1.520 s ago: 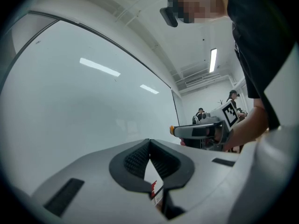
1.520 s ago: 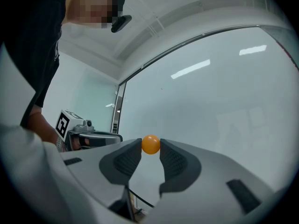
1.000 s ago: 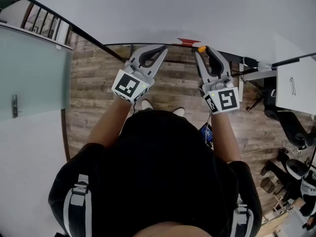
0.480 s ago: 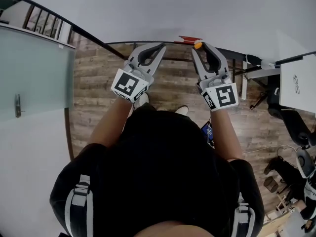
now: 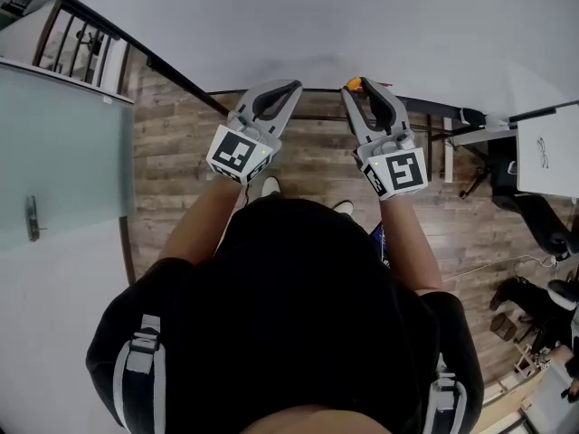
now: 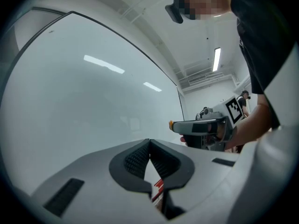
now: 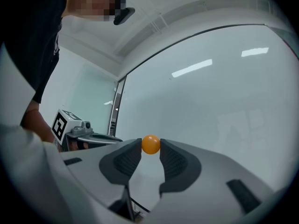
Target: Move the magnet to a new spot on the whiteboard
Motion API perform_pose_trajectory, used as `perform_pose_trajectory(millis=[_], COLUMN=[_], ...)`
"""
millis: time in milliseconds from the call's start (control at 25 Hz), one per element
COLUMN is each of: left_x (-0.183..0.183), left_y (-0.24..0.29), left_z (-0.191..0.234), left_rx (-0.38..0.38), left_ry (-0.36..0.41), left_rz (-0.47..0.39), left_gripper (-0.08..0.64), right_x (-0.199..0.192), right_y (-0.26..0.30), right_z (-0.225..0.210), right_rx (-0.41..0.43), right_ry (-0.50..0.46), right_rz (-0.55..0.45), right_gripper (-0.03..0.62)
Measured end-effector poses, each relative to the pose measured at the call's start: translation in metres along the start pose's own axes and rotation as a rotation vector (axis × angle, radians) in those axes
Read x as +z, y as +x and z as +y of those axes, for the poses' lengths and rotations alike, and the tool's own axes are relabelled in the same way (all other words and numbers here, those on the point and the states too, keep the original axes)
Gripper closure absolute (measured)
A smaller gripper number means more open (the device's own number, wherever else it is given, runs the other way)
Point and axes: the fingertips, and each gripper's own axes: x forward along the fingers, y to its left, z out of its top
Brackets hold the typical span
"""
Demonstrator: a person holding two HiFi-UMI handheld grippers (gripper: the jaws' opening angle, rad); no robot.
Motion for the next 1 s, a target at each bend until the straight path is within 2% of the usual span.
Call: perform_pose_trajectory(millis=[320,760,1000], left_x=[-0.023,-0.063,-0.086], left_y=[-0.037,-0.058,-0.061], left_z=[0.068,0.128,0.148], left_rx=[0.009,-0.023,0.005], left_ry=[-0.002,-0.002,-0.01], left_rz=[0.011,0.007,0.005], left_gripper=[0.555,0.555,0.555], right_x=[-0.019,-0.089,-0.13], right_y=[0.057,0.111,0.136], right_z=[0.034,0.059,0.066], right_rx=[-0.066,-0.215,-0.23], right_ry=[-0.003,0.086,0.127], right_rz=[0.057,0.12,0.171], right_gripper=[0.472,0.471,0.471])
